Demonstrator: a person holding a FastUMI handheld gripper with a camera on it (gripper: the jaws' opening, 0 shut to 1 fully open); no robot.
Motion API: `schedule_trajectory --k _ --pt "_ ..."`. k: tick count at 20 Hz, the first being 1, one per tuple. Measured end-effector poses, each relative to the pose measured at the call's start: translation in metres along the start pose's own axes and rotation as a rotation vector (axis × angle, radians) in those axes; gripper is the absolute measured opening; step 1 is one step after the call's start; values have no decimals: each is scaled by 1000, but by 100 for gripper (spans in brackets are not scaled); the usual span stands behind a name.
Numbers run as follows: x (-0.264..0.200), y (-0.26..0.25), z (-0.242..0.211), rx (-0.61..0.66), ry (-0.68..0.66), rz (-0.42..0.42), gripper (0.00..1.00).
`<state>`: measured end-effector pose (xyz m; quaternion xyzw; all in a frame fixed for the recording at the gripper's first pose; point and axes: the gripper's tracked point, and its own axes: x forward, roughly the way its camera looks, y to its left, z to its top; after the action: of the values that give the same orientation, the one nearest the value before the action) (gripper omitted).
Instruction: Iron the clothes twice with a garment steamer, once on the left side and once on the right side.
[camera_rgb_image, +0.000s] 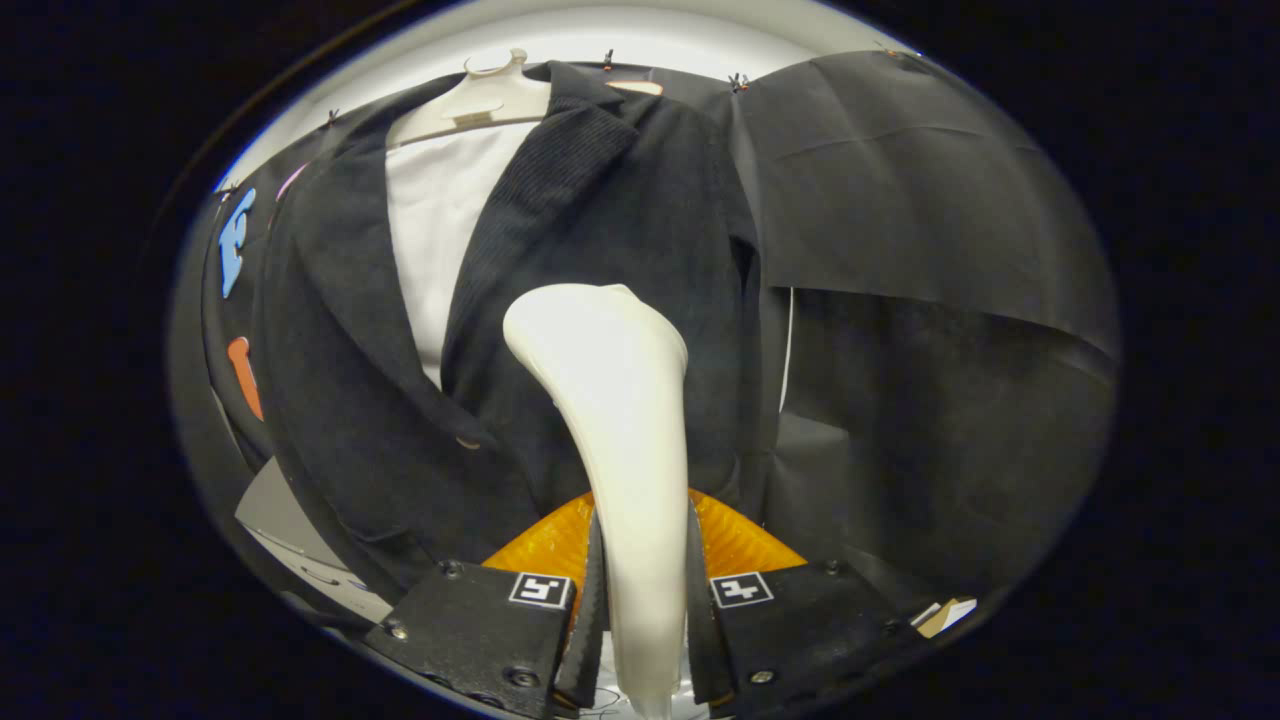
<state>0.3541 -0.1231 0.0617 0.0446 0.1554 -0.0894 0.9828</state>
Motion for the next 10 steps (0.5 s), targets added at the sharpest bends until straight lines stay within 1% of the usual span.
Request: schedule_trajectory --k 10 --pt "10 -1 -54 -50 75 -22 38"
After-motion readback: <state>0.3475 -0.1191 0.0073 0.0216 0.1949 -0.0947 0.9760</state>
